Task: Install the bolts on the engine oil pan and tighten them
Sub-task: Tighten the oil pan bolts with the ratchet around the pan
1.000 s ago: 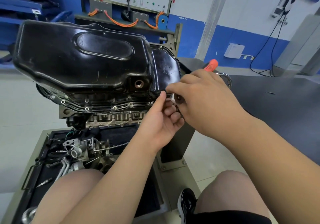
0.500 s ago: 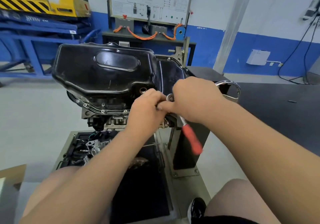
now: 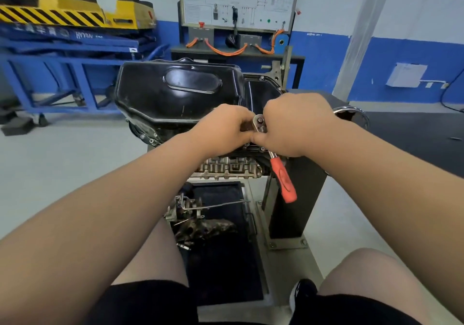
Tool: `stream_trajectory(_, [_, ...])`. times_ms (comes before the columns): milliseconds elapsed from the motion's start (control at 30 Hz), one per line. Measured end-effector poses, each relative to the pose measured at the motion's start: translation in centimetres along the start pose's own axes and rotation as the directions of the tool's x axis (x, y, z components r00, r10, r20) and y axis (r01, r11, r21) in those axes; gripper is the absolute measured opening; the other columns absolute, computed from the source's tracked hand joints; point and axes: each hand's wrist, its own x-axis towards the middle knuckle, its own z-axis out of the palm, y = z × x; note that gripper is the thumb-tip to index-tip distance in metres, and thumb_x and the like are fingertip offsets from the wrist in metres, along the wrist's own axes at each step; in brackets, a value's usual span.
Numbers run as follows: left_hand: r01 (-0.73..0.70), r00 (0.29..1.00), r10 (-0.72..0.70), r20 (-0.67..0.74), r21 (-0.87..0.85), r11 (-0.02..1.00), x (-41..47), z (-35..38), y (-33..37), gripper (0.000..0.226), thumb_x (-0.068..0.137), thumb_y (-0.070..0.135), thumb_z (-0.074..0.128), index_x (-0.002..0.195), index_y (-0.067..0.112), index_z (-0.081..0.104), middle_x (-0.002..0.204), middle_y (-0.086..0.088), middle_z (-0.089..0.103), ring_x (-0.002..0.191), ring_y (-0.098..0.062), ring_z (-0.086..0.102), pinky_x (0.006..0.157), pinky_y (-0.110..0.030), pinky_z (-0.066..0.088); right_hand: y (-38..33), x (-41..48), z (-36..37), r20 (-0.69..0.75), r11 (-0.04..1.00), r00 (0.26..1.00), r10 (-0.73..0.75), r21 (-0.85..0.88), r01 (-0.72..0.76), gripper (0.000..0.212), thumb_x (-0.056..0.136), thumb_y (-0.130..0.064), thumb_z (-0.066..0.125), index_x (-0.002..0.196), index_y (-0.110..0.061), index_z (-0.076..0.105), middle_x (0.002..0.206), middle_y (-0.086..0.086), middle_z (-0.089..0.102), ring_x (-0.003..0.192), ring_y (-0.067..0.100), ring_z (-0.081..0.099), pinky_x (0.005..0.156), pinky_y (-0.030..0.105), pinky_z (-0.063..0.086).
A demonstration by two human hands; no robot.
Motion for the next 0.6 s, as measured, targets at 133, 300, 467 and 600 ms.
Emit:
stream_trajectory(133, [0.070,0.997,-0.069,-0.020,0.017,0.997,0.6,-0.2,0.1,0.010,0.081,0.017,0.063,0.080,0.011,0.071,0.070,-0.003,0.066,0.060,-0.016,0.056,0.058,-0.031,0.045,0.3,0.4,-0.2,0.044,0.999,0.998,0.037,0.002,-0.037,0.058,0.082,-0.071,0.046,0.058,-0.019,0.039,0.055,-0.001,0.044,0.047,0.016,0.044,0.043,0.026,0.027])
stream_trajectory(300, [0.038,0.990,-0.042,0.135,0.032,0.999,1.4,-1.7,0.5,0.016,0.084,0.025,0.064,0.069,0.021,0.065,0.056,0.009,0.057,0.053,-0.004,0.050,0.054,-0.023,0.039,0.8,1.1,-1.1,0.094,0.999,0.995,-0.032,-0.009,0.033,0.044,0.088,-0.051,0.056,0.069,-0.014,0.044,0.065,-0.003,0.042,0.062,0.017,0.048,0.052,0.030,0.035])
stream_trajectory(467, [0.043,0.985,-0.061,0.160,0.115,0.992,1.4,-1.5,0.4,0.016,0.088,0.032,0.063,0.080,0.018,0.068,0.072,0.005,0.067,0.071,-0.016,0.063,0.066,-0.028,0.047,1.4,1.7,-1.4,0.032,0.969,0.978,-0.208,-0.129,0.211,0.015,0.092,-0.032,0.055,0.101,-0.022,0.060,0.086,-0.003,0.049,0.096,0.021,0.049,0.073,0.036,0.030])
stream_trajectory(600, [0.107,0.993,-0.101,-0.063,0.103,0.989,0.6,-0.3,0.1,0.013,0.081,0.032,0.062,0.078,0.021,0.059,0.075,0.007,0.061,0.074,-0.018,0.058,0.062,-0.032,0.045,0.7,1.5,-1.0,0.007,0.997,0.998,-0.066,-0.048,0.067,0.049,0.088,-0.057,0.045,0.060,-0.017,0.045,0.056,-0.002,0.043,0.051,0.016,0.045,0.053,0.028,0.036])
